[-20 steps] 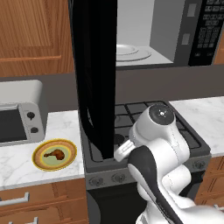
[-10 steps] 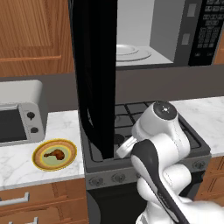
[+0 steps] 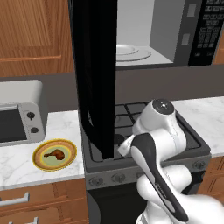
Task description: Pick the chicken drumstick from the counter and place it in the microwave. Then turn on the microwave.
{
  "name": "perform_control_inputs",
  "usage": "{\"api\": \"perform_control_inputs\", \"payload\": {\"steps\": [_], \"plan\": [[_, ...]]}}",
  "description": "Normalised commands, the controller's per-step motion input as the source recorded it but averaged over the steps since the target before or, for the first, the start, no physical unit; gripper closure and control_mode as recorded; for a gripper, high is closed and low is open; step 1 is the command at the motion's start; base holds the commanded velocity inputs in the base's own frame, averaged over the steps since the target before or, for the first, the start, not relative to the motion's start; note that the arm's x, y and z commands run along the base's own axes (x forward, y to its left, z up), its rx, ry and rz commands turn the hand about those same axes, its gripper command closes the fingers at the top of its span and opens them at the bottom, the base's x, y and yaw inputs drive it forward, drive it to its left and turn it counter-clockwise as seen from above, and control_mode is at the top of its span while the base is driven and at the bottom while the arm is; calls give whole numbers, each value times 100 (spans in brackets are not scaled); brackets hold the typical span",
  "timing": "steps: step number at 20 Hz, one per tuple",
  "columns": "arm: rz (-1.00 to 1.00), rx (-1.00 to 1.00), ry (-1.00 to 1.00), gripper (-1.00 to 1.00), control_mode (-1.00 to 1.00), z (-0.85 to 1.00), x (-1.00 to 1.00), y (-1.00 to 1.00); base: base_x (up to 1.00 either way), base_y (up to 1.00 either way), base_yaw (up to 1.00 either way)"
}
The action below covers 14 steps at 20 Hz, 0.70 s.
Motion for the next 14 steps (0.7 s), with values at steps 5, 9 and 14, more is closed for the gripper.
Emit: {"api": "perform_control_inputs", "payload": {"steps": [5,9,14], "plan": [[0,4,1,-100,-100,-18,31,0,0,0,0],[0,6,0,-100,-100,-20,33,0,0,0,0],[0,7,0,-100,-100,-21,32,0,0,0,0]]}}
